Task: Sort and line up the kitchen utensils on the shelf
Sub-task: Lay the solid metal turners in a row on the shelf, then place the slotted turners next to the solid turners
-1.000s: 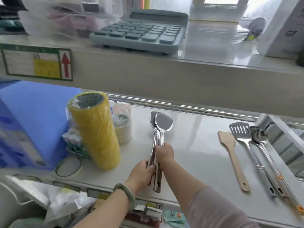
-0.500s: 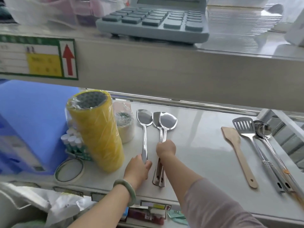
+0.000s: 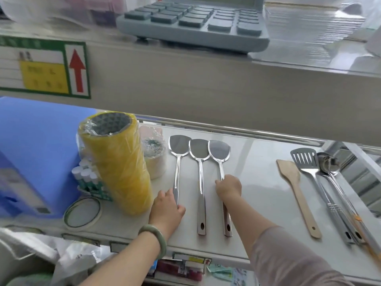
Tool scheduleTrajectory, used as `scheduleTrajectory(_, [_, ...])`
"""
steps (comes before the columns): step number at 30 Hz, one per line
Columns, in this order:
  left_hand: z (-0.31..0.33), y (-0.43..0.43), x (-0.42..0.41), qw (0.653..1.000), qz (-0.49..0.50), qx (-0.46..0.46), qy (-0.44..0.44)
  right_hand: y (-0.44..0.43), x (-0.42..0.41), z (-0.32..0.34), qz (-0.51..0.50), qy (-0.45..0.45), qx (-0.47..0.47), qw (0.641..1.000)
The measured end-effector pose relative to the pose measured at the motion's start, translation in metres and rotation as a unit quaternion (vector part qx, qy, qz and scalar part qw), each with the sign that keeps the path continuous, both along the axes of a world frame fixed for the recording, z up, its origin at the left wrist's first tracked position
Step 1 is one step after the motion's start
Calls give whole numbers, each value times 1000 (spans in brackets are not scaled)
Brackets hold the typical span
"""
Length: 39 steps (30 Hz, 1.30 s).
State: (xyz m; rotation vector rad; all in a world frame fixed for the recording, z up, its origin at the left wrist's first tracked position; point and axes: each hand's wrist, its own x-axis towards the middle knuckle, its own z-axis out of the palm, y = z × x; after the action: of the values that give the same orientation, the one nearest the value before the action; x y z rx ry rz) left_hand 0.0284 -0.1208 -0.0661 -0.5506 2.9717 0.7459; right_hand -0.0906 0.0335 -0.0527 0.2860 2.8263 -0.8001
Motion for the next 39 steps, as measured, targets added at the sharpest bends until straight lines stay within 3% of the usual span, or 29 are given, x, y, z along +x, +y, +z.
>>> scheduleTrajectory(3, [-2, 1, 2, 999, -12, -37, -9, 3, 4, -1, -3, 15, 2, 1000])
scheduleTrajectory(6, [-3, 5, 6, 998, -22, -66, 10, -6, 18, -4, 28, 117, 44, 992])
scheduleTrajectory(10, [2, 26, 3, 994, -50, -66, 77, -14, 35, -9, 61, 170, 1, 984])
scheduleTrajectory(20, [24, 123, -27, 972, -203, 51, 106, 164, 20, 10, -112, 221, 70, 966])
scheduleTrajectory(25, [29, 210, -46, 954, -271, 115, 60, 273, 20, 16, -120, 129, 110, 978])
scheduleTrajectory(30, [36, 306, -58, 940, -233, 244, -51, 306, 12, 17, -46, 36, 137, 989])
scheduleTrajectory(33, [37, 340, -67, 934, -189, 288, -91, 306, 2, 17, -47, 10, 98, 994])
scheduleTrajectory(39, [35, 361, -74, 938, -127, 313, -74, 304, -8, 18, -46, -26, 6, 999])
